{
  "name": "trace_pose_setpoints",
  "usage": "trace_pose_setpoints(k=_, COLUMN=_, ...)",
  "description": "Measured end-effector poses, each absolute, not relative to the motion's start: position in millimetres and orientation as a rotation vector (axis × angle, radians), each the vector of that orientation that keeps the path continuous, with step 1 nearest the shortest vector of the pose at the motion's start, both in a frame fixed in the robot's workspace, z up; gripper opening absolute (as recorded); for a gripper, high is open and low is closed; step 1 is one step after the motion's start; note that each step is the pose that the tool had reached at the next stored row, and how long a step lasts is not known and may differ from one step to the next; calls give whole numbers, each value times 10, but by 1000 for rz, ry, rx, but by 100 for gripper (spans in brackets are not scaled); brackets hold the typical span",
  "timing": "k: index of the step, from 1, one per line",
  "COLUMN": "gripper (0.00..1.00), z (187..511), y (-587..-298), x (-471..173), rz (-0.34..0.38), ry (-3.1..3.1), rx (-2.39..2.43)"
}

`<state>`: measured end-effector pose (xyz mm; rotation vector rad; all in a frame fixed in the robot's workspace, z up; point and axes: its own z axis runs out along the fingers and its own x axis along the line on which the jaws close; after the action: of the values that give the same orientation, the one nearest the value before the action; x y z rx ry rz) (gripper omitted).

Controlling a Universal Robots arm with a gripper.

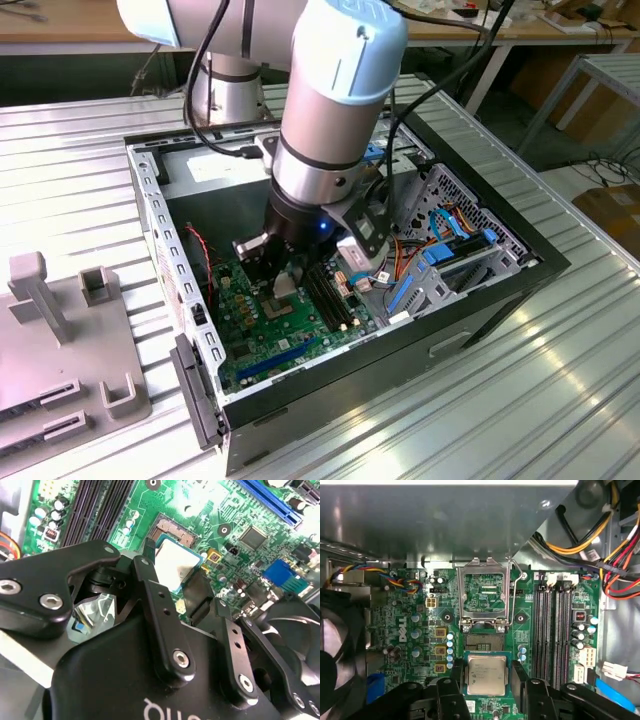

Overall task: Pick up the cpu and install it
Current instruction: 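Place the cpu into insertion slot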

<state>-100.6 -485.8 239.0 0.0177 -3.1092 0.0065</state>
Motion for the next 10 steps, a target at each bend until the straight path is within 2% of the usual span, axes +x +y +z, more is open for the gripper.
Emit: trace_pose_setpoints(k=10, gripper=47, z=2179, y=-4876, x=-1033, rz=6, ry=-3115, rx=12)
